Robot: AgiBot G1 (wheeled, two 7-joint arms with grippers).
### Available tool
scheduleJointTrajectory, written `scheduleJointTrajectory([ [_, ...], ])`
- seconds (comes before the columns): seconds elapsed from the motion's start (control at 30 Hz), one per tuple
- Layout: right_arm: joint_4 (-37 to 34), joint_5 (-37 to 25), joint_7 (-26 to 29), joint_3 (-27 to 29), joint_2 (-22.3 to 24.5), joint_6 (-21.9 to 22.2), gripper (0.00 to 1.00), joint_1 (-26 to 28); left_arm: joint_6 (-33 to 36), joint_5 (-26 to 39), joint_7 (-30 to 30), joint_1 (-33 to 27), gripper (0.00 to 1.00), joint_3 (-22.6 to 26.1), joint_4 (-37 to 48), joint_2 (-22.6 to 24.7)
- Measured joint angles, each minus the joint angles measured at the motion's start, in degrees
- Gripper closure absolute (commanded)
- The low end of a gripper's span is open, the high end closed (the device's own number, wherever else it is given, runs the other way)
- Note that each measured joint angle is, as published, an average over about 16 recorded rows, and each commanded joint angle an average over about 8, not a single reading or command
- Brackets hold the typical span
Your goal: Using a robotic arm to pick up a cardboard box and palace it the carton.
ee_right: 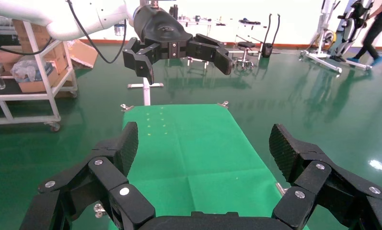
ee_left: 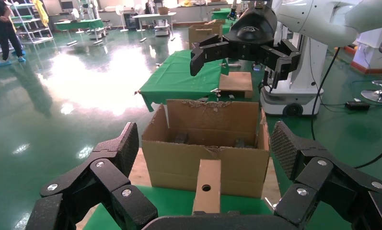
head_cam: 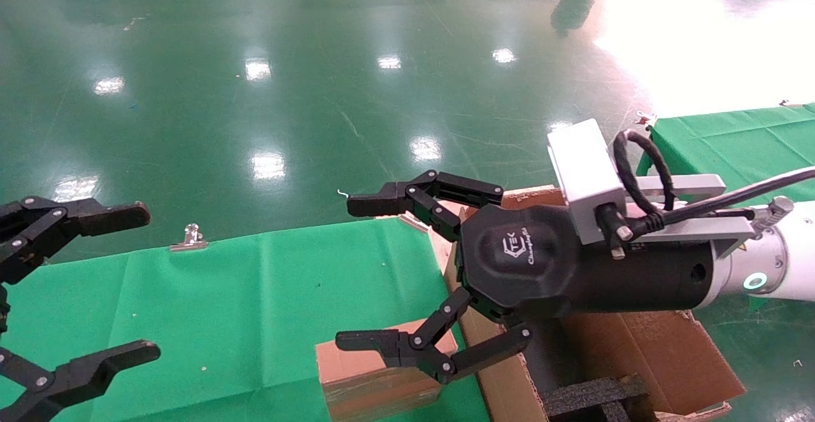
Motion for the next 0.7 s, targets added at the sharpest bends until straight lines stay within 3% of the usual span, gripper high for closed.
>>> scheduleJointTrajectory([
  [0.37,0.0,0.0,0.0,0.0,0.0,0.0,0.0,0.0,0.0,0.0,0.0,0.0,0.01,0.0,0.0,0.0],
  [0.63,0.0,0.0,-0.01,0.01,0.0,-0.01,0.0,-0.01,0.0,0.0,0.0,0.0,0.97,0.0,0.0,0.0],
  [0.7,0.0,0.0,-0.01,0.01,0.0,0.0,0.0,-0.01,0.0,0.0,0.0,0.0,1.0,0.0,0.0,0.0],
])
